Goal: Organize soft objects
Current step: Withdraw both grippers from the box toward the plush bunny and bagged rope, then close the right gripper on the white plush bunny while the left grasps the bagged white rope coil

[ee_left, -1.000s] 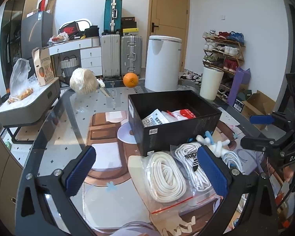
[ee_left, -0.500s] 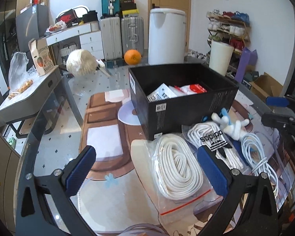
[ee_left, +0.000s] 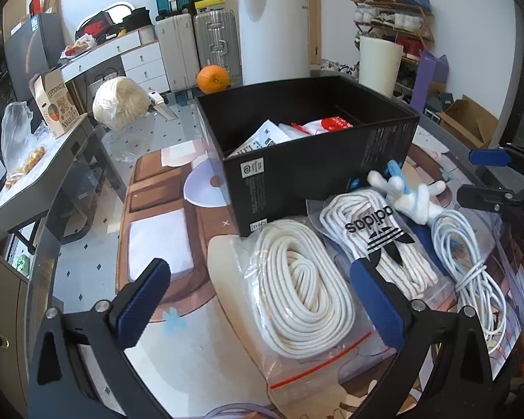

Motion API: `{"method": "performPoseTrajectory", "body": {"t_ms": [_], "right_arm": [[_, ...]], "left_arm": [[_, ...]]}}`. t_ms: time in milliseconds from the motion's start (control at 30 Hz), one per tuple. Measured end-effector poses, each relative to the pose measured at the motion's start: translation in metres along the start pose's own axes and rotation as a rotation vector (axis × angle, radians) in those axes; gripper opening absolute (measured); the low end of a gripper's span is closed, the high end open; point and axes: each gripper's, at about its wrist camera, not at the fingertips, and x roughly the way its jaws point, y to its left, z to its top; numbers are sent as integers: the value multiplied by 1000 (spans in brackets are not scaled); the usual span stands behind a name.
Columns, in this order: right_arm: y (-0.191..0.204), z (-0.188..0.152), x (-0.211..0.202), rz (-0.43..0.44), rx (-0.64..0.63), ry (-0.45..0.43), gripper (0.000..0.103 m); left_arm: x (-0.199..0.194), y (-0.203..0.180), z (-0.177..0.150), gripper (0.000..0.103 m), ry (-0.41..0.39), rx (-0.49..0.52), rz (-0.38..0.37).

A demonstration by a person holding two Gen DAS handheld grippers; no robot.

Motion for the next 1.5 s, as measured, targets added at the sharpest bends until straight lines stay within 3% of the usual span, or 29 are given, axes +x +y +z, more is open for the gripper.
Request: {"method": "performPoseTrajectory", "body": {"t_ms": [600, 1067, 1500], "right_arm": [[30, -7, 35, 45, -48, 84, 102], [18, -1, 42, -34, -21, 90, 102], [20, -3, 44, -15, -14, 101, 102]], "left_arm": [[8, 6, -1, 103, 43, -22, -16], [13, 10, -1, 103, 69, -38, -29], [24, 10, -1, 103, 120, -52, -44]]}}
